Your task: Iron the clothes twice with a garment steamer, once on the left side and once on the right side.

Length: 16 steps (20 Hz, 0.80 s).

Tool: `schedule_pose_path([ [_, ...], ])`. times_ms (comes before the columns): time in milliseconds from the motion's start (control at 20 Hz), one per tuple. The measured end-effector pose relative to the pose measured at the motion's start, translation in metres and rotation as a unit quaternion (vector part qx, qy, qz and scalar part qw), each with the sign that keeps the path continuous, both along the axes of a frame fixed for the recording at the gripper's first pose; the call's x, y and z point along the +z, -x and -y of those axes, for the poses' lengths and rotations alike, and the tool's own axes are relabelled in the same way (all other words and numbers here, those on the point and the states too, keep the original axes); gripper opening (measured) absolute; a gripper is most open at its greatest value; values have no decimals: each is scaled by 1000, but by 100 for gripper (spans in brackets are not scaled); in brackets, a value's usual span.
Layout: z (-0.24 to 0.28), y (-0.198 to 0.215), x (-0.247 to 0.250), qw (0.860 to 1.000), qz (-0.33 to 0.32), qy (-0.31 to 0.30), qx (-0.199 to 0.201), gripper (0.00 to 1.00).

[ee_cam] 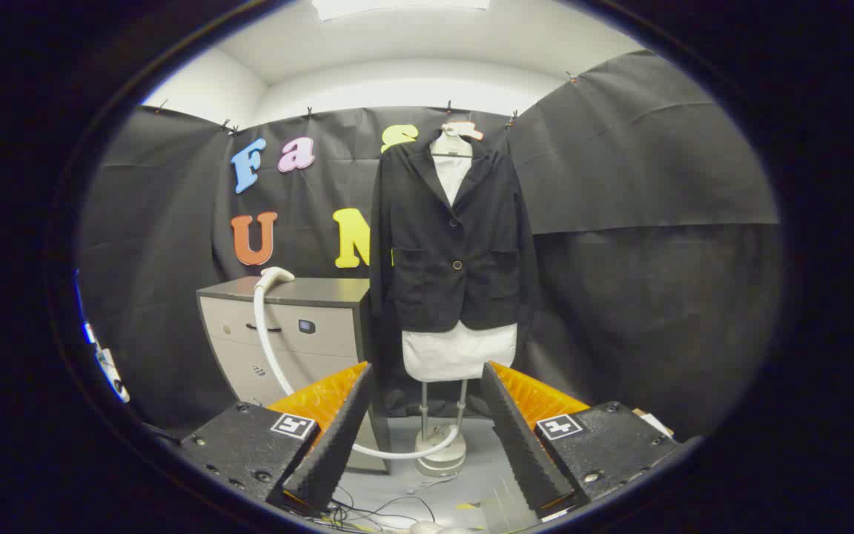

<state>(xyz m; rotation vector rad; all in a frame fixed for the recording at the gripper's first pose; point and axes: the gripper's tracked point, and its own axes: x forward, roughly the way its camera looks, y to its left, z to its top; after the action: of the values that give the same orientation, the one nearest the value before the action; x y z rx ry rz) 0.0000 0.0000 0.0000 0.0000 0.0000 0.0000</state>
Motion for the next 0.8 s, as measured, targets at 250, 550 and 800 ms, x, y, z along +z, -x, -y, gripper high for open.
schedule_pose_path([
  [250,-9,-2,1,1000,-1,0,-5,94],
  [550,-19,-4,3,1000,-2,2,-9,94],
  [800,-29,-13,6,1000,-5,5,-10,94],
])
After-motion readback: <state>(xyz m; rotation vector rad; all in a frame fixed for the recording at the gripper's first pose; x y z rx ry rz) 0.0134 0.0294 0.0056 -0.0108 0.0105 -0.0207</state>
